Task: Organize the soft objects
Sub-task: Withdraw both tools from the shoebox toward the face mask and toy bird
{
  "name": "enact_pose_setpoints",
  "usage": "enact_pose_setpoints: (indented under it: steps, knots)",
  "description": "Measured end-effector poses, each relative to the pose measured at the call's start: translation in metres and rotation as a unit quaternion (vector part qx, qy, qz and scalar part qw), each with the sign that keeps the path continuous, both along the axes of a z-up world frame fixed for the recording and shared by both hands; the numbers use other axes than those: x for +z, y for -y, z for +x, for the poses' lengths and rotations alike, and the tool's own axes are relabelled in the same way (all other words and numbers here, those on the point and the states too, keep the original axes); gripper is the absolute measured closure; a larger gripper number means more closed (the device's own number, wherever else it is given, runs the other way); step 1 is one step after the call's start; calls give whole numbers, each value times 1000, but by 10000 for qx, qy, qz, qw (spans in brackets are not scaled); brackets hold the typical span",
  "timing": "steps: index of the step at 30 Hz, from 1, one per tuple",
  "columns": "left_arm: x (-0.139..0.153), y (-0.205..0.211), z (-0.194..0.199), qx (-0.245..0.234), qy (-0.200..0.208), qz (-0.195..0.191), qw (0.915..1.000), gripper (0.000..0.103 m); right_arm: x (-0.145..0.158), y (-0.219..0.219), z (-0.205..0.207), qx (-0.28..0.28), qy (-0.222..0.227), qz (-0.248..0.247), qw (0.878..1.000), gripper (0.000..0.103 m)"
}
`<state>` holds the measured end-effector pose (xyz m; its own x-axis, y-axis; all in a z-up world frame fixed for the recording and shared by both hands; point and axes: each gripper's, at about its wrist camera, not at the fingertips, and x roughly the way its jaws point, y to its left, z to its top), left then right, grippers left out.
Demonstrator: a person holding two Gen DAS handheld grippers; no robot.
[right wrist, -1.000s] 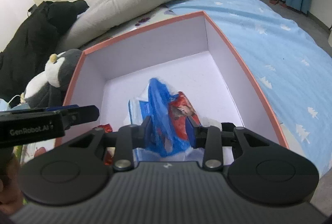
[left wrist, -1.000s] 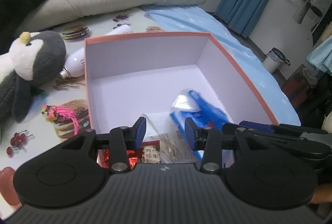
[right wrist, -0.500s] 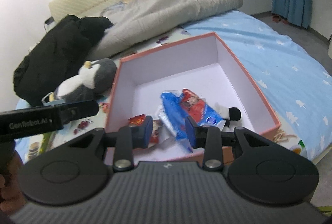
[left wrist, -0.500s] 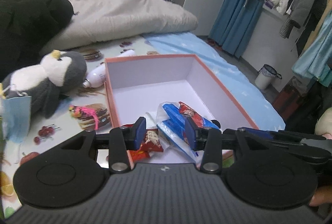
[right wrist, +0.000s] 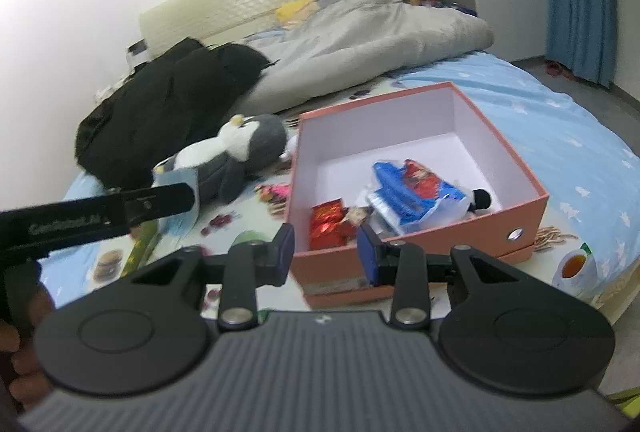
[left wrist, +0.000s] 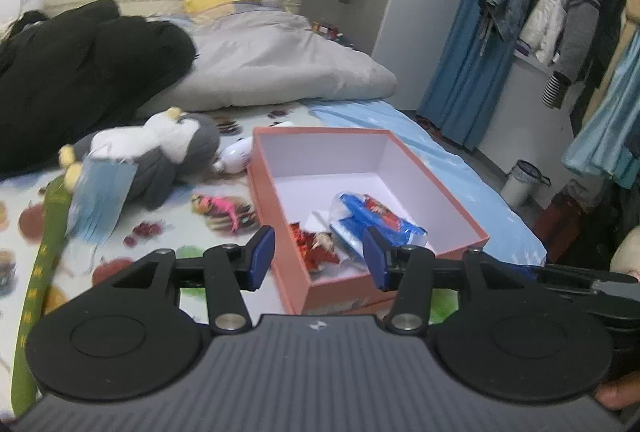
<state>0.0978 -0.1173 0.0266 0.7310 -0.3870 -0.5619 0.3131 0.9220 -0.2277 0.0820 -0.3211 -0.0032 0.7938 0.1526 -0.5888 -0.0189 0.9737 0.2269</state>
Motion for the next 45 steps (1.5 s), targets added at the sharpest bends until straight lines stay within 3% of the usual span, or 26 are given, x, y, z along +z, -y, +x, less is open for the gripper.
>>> enact_pose_setpoints:
  steps: [12,18,31,45]
  knots:
    - [-22,-56,-63,705,-22,5,9975,48,-14,-47,-38,727,7,-76,9973,65]
    - [-31,-77,-75,975,-88,6,9952,48,-18,-68,-40,1011,-42,-163,9947,65]
    - [-61,-103,-21,1351,-510,209,9893,44,-33,-97,12,1235,-420,-220,9912,65]
    - [-124,-138,78,1578,-1138,398,9801,43,-64,-135,120,1332,-731,-352,9878,65]
